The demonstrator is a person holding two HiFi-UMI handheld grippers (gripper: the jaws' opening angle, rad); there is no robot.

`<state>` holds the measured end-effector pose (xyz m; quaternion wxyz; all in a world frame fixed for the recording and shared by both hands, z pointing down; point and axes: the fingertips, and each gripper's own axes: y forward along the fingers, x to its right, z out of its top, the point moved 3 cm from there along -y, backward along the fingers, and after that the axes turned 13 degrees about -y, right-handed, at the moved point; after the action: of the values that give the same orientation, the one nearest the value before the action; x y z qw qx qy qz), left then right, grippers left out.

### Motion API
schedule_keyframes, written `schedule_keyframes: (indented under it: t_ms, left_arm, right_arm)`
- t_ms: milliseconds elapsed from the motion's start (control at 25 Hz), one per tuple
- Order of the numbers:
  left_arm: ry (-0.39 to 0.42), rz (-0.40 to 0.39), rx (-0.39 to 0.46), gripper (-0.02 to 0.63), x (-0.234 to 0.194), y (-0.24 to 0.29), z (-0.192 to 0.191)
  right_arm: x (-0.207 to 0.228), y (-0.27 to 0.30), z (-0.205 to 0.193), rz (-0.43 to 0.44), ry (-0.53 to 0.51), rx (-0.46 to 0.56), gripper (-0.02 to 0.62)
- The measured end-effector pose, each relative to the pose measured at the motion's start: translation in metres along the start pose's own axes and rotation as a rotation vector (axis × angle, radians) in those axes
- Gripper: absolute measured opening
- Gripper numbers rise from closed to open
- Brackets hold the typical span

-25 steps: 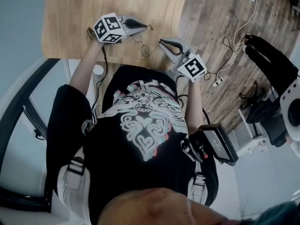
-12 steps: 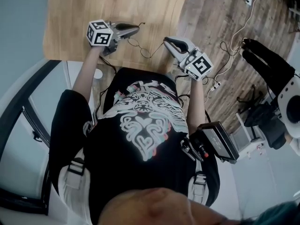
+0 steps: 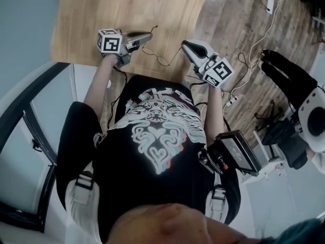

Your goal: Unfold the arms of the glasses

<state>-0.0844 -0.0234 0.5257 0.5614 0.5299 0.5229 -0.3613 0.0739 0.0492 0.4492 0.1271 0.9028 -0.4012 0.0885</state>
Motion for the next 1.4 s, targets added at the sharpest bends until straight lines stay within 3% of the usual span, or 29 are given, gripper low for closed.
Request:
schedule_keyframes:
  t_ms: [1400]
  left_arm:
    - [-0.056,0.003,0.019,-0.01,-0.011,-0.011,-0.01]
  right_arm:
    - [-0.002,0.017,-0.013,0.049,-0.057,-0.077,0.02]
